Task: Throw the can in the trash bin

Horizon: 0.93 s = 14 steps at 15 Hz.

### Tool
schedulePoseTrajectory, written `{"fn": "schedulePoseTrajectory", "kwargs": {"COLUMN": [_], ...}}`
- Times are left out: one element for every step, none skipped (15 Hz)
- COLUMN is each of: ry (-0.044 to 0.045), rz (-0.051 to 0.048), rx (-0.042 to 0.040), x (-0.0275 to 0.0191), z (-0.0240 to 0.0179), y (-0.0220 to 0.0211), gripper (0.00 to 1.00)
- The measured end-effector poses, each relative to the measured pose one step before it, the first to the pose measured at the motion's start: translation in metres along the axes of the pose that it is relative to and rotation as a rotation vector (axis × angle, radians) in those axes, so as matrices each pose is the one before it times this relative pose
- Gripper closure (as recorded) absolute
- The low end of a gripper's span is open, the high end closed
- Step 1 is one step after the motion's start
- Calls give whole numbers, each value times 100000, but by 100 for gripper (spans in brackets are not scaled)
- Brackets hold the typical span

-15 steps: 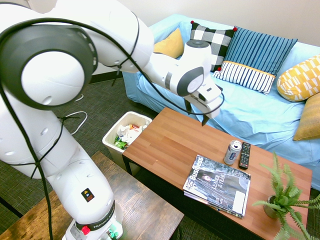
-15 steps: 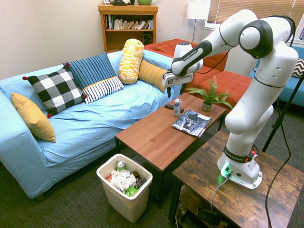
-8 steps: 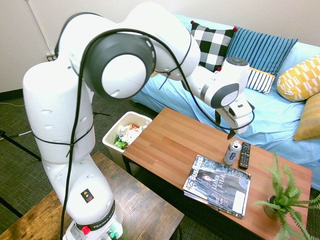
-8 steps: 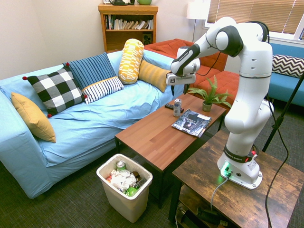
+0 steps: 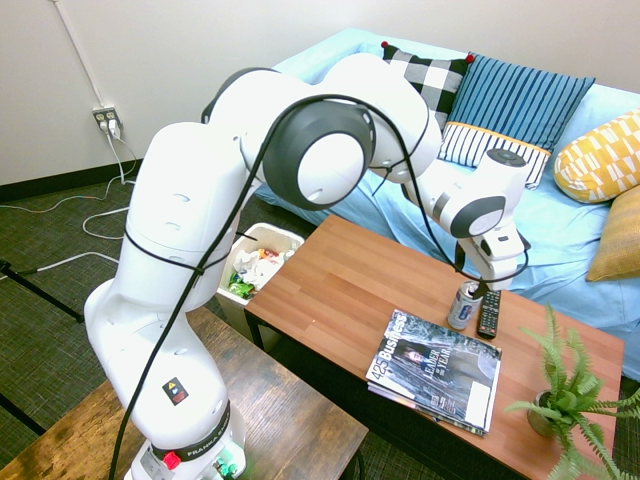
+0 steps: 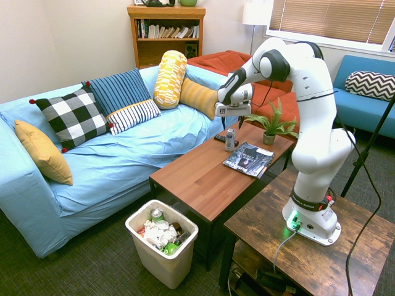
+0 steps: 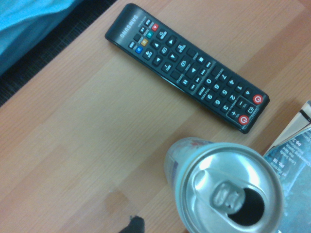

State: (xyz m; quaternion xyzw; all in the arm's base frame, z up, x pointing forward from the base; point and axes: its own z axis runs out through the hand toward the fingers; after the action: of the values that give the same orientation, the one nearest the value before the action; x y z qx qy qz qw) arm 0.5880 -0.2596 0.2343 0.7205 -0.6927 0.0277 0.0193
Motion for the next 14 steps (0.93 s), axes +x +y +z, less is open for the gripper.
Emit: {"fn": "schedulePoseTrajectory", "kwargs": {"ry": [-382,-572,-416,-321,-465,-243,-315,-300,-212,-386,-662,-443,-232,-101], "rz": [250,369,279,289,667,672,752,435,175,37,-56,-106,-5,-3], "rx": [-859,-962,-1033,-903,-641,-570,-376,-236,-350,-493,-515,-326,-307,-307], "x": [108,87,103,97,155,226,273,213,141,53,1,50,106,113], "z": [915,991,1039,942,805,620,442,358,355,285,275,278,303,249], "y": [-515,-527,-448,-355,-228,-71,-56,-58,-45,-57,-18,14,74,79], "gripper": [0,0,0,0,0,0,100,100,100,100,100,100,100,100]}}
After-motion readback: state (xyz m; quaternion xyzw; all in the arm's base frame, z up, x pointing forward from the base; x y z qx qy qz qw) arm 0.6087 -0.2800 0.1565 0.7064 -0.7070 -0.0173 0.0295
